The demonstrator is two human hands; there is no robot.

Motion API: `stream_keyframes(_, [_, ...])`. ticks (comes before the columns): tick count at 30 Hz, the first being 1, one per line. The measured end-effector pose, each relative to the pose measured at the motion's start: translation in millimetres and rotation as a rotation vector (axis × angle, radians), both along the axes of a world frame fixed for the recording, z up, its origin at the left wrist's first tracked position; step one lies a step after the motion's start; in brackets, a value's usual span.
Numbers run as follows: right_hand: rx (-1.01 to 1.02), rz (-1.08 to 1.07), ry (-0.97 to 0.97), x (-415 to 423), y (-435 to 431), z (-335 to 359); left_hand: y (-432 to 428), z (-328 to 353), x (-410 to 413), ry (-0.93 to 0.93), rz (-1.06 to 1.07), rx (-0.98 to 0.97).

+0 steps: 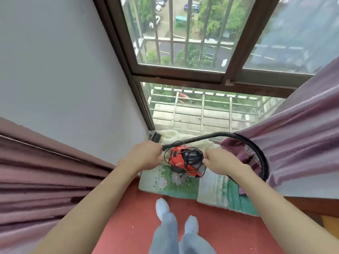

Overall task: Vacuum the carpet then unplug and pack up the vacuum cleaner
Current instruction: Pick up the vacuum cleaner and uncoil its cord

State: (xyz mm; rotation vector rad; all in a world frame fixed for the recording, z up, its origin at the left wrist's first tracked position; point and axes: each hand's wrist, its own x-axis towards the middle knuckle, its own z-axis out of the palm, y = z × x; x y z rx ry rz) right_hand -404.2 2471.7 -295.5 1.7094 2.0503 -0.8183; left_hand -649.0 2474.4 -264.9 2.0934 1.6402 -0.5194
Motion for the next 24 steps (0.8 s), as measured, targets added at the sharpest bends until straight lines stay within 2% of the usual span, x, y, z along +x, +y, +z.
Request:
stream_keyframes(5, [-0.046, -0.032, -0.035, -11, 23, -63, 50, -68, -4, -0.105, 0.024, -0.092])
stream_keyframes(14, [-0.072, -0.075, -0.055, 6, 57, -229, 68, -247, 46, -0.396, 0.346, -0.272])
stream_keyframes(19, [-0.124, -0.18, -0.014, 29, 71, -320, 71, -344, 69, -0.527, 0.694, -0.371])
stream_keyframes(24, [-0.142, -0.358, 0.032, 48, 71, -414, 76, -431, 110, -0.908, 1.274, -0.598])
